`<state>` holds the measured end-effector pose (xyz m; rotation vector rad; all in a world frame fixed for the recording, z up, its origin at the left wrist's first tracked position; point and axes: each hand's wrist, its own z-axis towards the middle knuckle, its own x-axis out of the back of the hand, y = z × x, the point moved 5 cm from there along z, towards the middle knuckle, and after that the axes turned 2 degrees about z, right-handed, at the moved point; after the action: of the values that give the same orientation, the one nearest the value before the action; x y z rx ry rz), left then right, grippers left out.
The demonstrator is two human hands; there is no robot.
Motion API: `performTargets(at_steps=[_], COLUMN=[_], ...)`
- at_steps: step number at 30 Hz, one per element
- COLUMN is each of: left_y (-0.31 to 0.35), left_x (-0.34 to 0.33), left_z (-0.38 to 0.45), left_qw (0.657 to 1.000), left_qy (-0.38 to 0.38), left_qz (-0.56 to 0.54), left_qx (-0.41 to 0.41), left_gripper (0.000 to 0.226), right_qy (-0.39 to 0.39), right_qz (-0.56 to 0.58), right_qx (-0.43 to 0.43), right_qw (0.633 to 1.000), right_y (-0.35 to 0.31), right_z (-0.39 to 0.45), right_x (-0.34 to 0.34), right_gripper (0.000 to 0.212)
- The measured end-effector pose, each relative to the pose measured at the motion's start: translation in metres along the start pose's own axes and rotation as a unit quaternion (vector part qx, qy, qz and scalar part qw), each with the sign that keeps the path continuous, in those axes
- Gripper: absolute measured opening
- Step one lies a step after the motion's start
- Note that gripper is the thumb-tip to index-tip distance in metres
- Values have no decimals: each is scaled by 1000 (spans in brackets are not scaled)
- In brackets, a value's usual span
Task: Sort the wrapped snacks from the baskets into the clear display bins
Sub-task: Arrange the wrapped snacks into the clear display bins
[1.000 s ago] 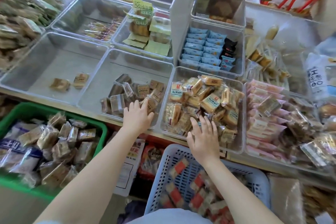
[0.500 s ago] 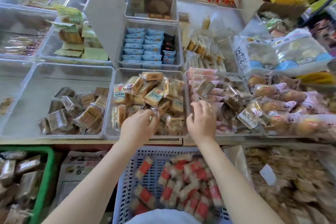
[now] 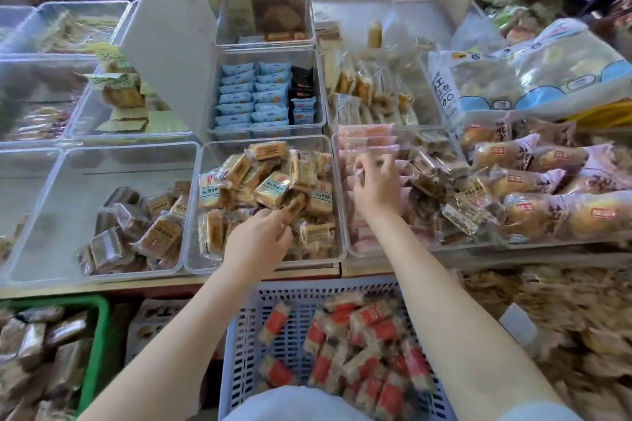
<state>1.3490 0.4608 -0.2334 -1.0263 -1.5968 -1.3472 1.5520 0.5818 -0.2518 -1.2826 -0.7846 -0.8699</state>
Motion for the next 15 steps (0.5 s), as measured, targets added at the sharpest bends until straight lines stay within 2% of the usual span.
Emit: performTargets(at_steps=[4, 7, 9, 10, 12, 15], left_y=[-8, -21, -31, -35, -47, -72], left_x=[2, 7, 11, 14, 22, 35], left_z=[-6, -10, -13, -15, -21, -33], left_qw=[997, 972, 931, 920, 925, 952], left_qy=[5, -8, -40, -53, -52, 6], left_qz=[-82, -230, -355, -382, -374, -303], left_qx=[3, 48, 75, 69, 42, 50], left_gripper=[24, 25, 46, 58, 63, 44], right_qy=[-23, -122, -206, -244, -305, -353], right_qz=[169, 327, 388, 393, 378, 351], right_qx=[28, -1, -20, -22, -9, 24], right_qw=[985, 937, 898, 886, 874, 867], right_y=[-18, -42, -62, -72, -92, -123], right_z=[-30, -59, -75, -82, -92, -100], right_x=[25, 35, 30, 27, 17, -6], right_gripper=[38, 37, 33, 33, 35, 41])
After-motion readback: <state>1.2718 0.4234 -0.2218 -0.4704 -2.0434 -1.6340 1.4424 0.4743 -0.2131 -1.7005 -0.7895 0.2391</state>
